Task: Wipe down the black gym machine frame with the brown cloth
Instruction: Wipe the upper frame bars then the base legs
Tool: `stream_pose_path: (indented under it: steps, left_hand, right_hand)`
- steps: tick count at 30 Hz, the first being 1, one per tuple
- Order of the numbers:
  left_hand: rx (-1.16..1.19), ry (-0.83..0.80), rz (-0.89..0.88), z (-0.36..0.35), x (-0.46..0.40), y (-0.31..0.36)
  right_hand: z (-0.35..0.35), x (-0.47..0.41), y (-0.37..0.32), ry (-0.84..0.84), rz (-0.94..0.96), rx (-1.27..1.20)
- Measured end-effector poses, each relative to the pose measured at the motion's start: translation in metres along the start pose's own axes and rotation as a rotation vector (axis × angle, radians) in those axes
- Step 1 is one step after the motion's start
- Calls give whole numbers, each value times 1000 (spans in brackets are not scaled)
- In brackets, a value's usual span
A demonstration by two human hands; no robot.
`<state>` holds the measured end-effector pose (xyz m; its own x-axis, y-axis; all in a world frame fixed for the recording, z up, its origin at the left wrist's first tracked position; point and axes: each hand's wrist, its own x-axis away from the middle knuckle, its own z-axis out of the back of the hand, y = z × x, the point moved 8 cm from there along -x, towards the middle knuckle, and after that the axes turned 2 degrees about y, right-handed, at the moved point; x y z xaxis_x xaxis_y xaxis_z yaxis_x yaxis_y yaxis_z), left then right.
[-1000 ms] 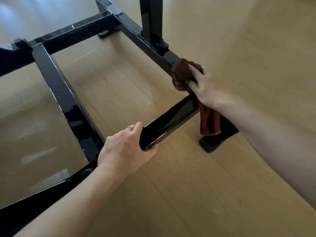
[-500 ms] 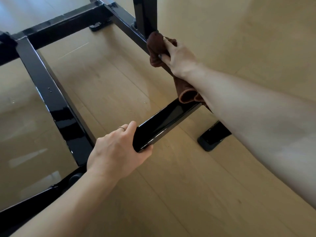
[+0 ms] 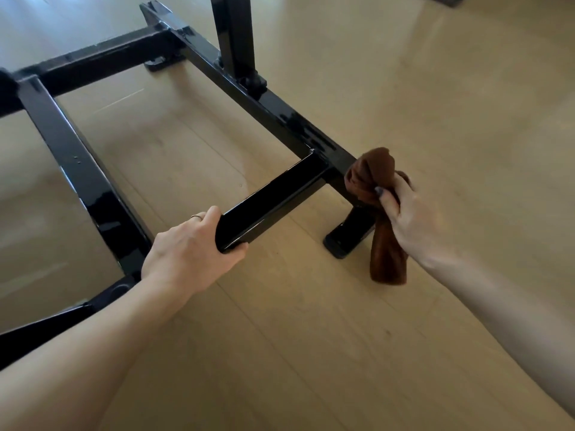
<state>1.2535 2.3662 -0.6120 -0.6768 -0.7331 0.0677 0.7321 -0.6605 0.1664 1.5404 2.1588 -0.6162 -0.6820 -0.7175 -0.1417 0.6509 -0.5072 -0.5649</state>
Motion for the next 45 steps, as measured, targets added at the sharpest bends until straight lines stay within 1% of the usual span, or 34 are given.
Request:
stream_pose_path:
  steps: [3, 6, 8, 11, 13, 15, 19, 21, 23, 25, 26, 28, 30, 33, 39, 43, 45]
  left_hand:
    - [-22, -1, 7, -1, -1, -1]
    - [-32, -2, -6, -2, -2, -1]
    - [-27, -13, -1, -2, -3, -2]
    - [-53, -17, -22, -2, -3, 0]
    - [-87, -2, -53, -2, -2, 4]
    - [-107, 18, -69, -2, -1, 5]
    - [-128, 47, -88, 4, 7, 8]
    - [-154, 40, -92, 16, 23, -1]
    - [-310, 10, -105, 30, 50, -21]
    - [-579, -25, -107, 44, 80, -48]
    - [-686, -34, -79, 52, 93, -62]
    - [-778, -66, 19, 66, 114, -89]
    - [-761, -91, 71, 68, 122, -104]
    - [-736, -118, 52, 60, 120, -105]
    - [-757, -88, -7, 52, 117, -104]
    - [-742, -15, -49, 53, 117, -99]
    - [-764, -12, -53, 52, 117, -101]
  right_hand:
    - [-5, -12, -11, 8, -6, 14]
    - [-29, -49, -44, -17, 26, 231]
    - [-46, -73, -68, -44, 32, 299]
    - [-71, -88, -105, -132, 142, 291]
    - [-89, -73, -130, -183, 270, 283]
    - [-102, -51, -154, -177, 346, 238]
    - [-113, -26, -173, -153, 360, 156]
    - [-117, -7, -187, -151, 385, 94]
    - [-128, 20, -209, -170, 442, 50]
    - [-142, 45, -233, -198, 498, 28]
    - [-148, 55, -244, -208, 518, 17]
    - [-155, 71, -261, -196, 546, -24]
    - [-160, 84, -275, -189, 600, -62]
    - [-170, 94, -290, -246, 680, -61]
    - [-191, 68, -316, -436, 651, 17]
    - [-221, 35, -343, -494, 670, 27]
    - [-241, 12, -360, -500, 663, 23]
